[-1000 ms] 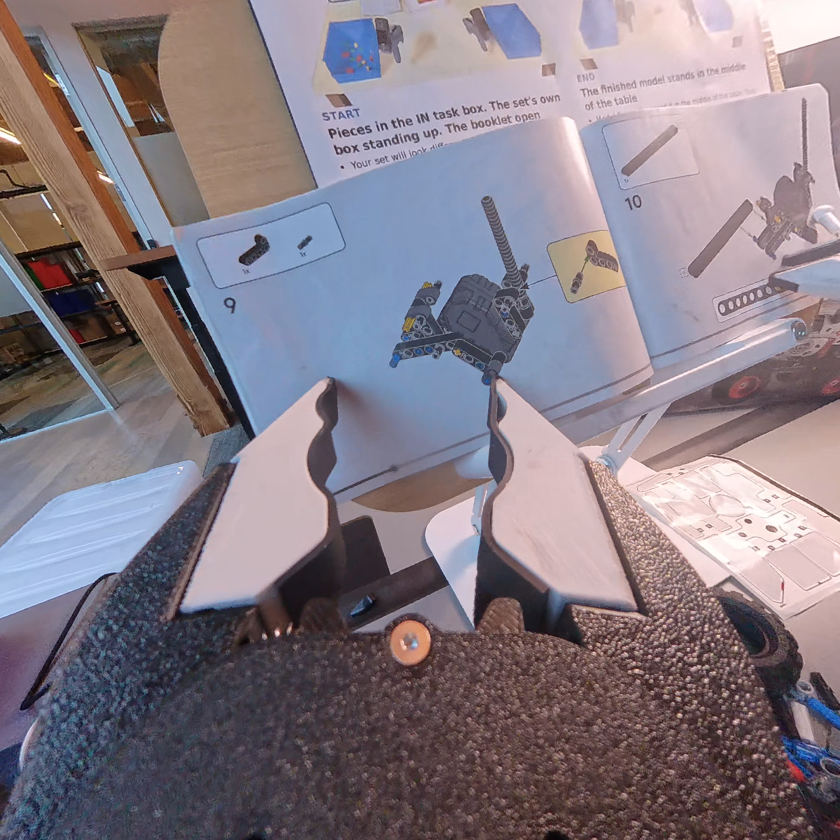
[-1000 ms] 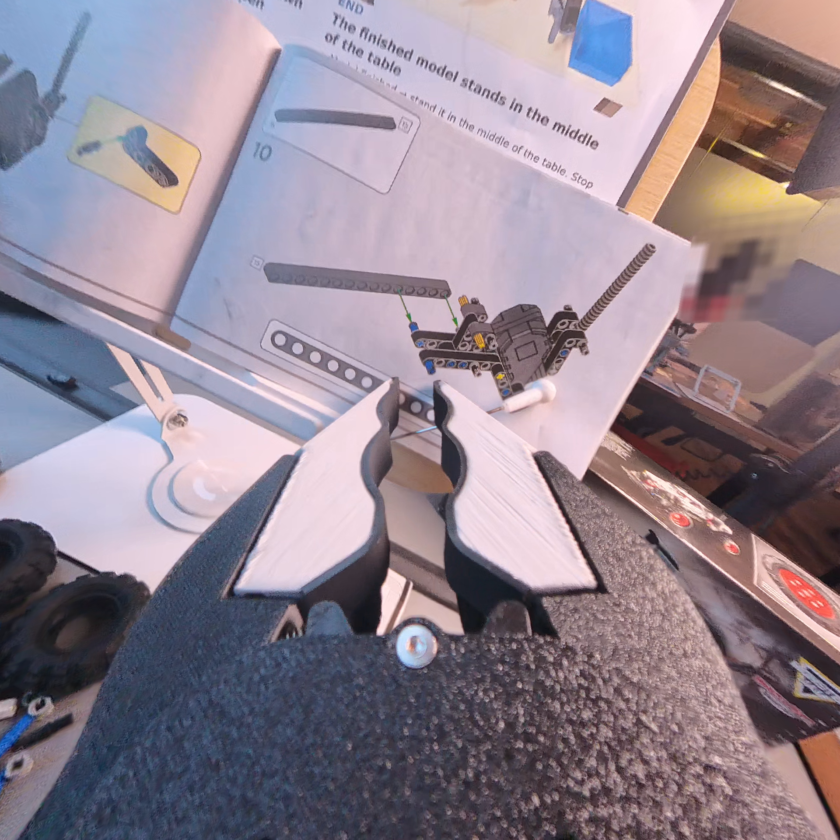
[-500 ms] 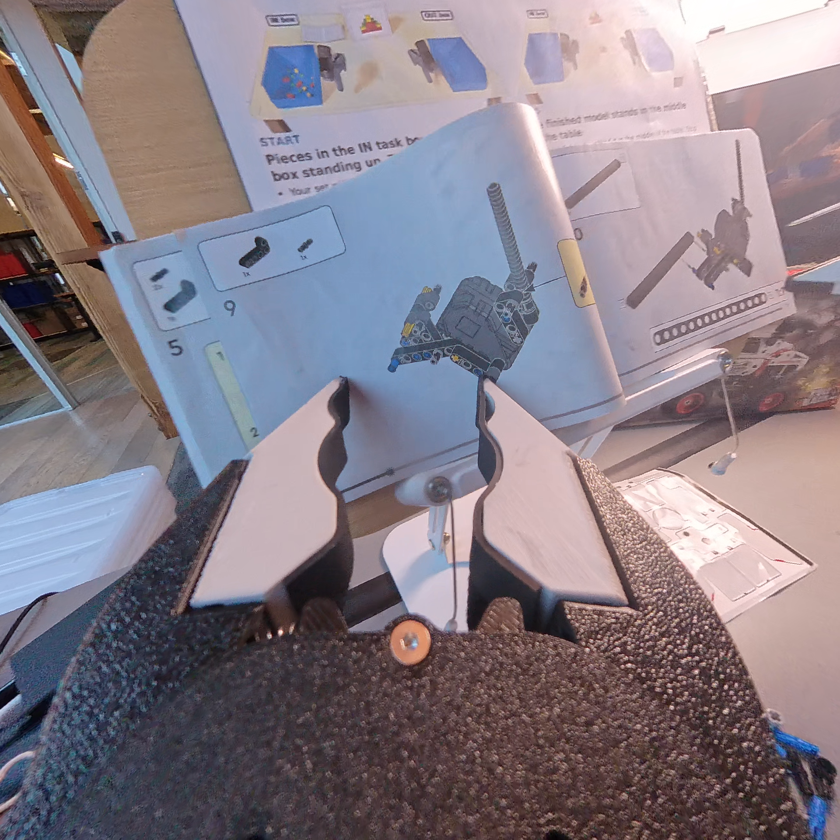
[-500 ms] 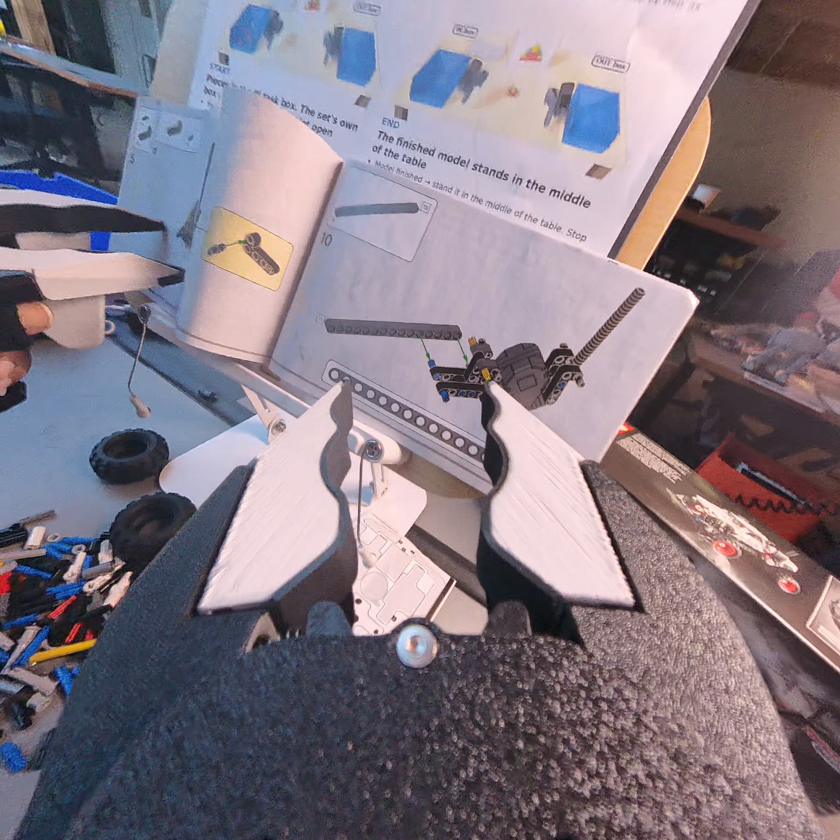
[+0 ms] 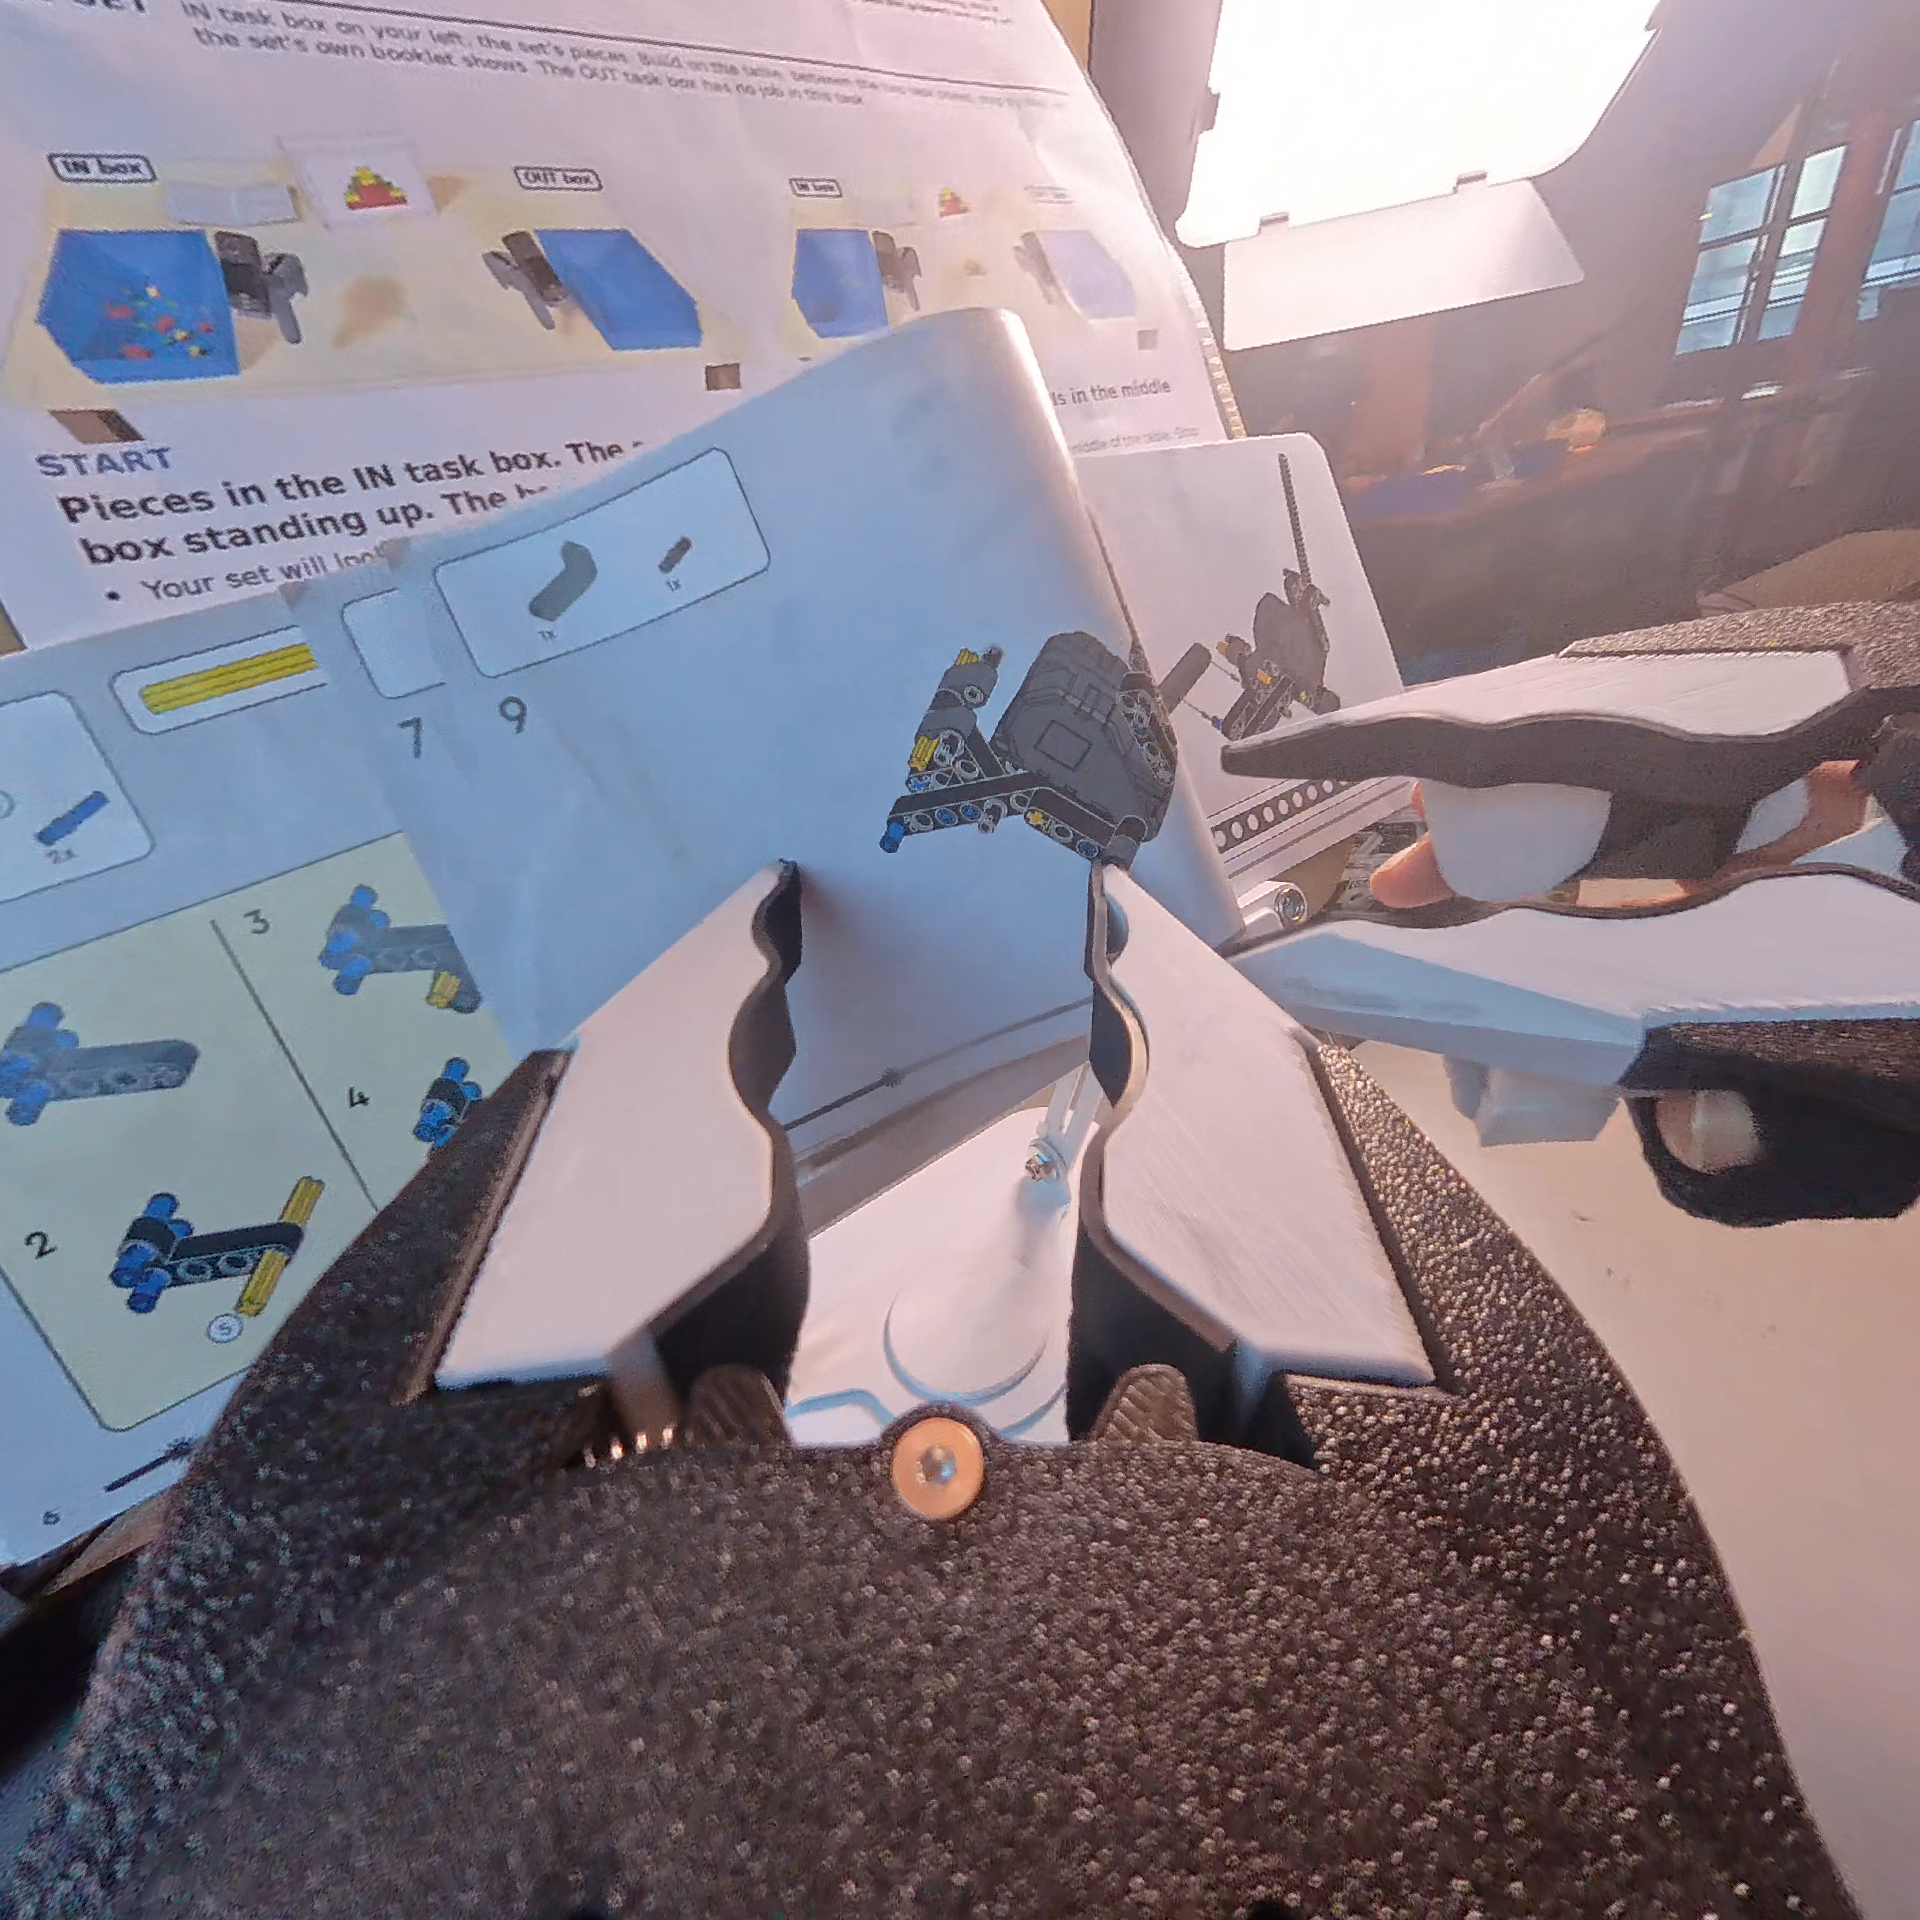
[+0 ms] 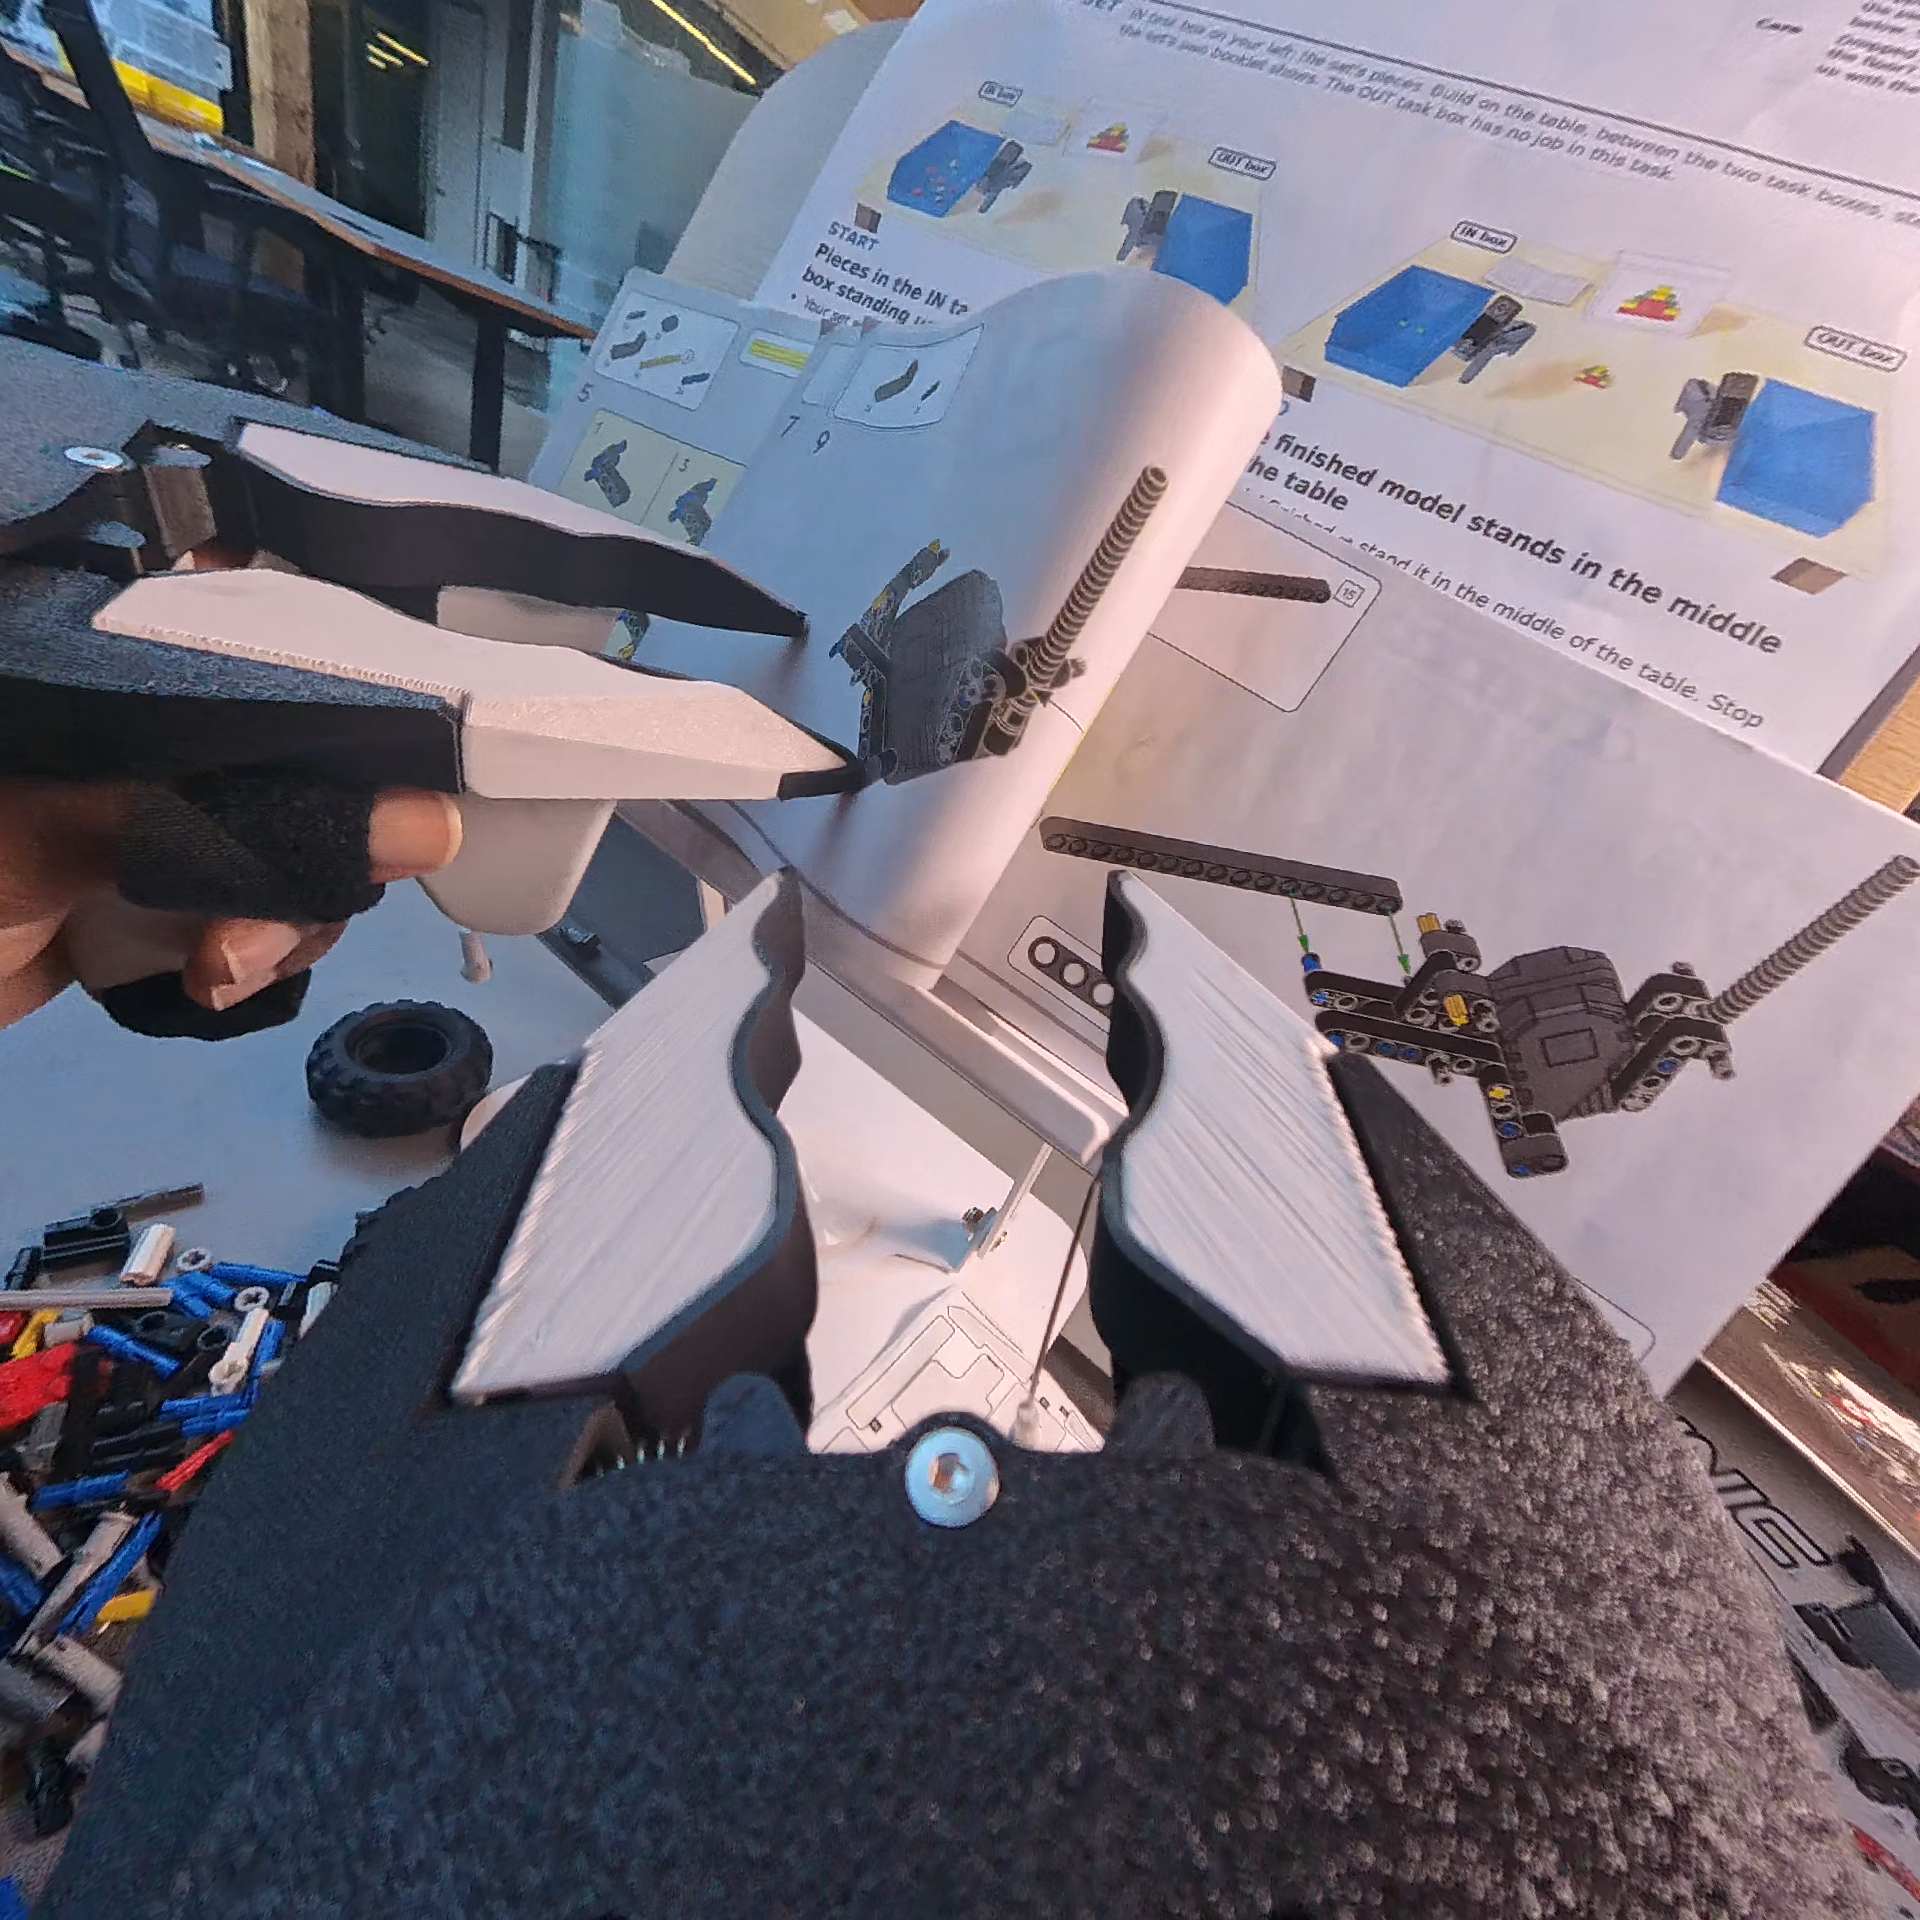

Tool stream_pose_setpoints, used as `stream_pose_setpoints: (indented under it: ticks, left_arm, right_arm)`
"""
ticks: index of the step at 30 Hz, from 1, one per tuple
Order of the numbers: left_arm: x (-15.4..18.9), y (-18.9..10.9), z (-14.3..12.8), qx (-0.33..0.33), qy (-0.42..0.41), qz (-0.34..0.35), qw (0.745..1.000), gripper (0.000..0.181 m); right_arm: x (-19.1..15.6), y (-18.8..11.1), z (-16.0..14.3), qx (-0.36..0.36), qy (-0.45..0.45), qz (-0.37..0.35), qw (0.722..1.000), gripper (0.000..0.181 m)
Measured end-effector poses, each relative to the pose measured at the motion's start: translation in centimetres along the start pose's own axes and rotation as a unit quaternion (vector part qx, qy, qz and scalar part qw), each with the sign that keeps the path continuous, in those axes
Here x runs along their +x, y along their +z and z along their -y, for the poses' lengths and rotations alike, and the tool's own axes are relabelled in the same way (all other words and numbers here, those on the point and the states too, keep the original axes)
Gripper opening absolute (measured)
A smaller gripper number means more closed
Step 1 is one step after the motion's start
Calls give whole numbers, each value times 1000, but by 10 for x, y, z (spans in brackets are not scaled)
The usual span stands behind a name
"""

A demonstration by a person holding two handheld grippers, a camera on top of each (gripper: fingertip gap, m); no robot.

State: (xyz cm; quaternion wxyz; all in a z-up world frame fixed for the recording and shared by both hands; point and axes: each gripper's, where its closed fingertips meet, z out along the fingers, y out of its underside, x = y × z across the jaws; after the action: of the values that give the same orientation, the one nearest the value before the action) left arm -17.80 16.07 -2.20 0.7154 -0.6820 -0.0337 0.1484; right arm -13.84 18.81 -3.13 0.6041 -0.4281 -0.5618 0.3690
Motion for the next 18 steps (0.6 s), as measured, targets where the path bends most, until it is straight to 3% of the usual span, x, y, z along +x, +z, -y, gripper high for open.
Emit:
stream_pose_setpoints:
  ticks: [7, 12, 14, 16, 18]
  left_arm:
    - [11, -4, 11, 26, 14, -24, 999, 53]
    - [-13, -9, 14, 39, 0, 8, 999, 52]
    - [-17, -9, 11, 37, -21, -5, 999, 51]
    - [-13, -7, 9, 32, -40, -31, 998, 52]
    - [-5, -7, 12, 43, -50, -57, 996, 52]
  right_arm:
    - [17, -3, 3, 32, 46, -20, 998, 15]
    - [29, -4, -2, 32, 91, -23, 995, 0]
    - [26, -7, 9, 60, 97, -16, 993, 8]
    - [13, -9, 24, 83, 92, 9, 992, 32]
    - [3, -2, 25, 62, 75, 17, 995, 58]
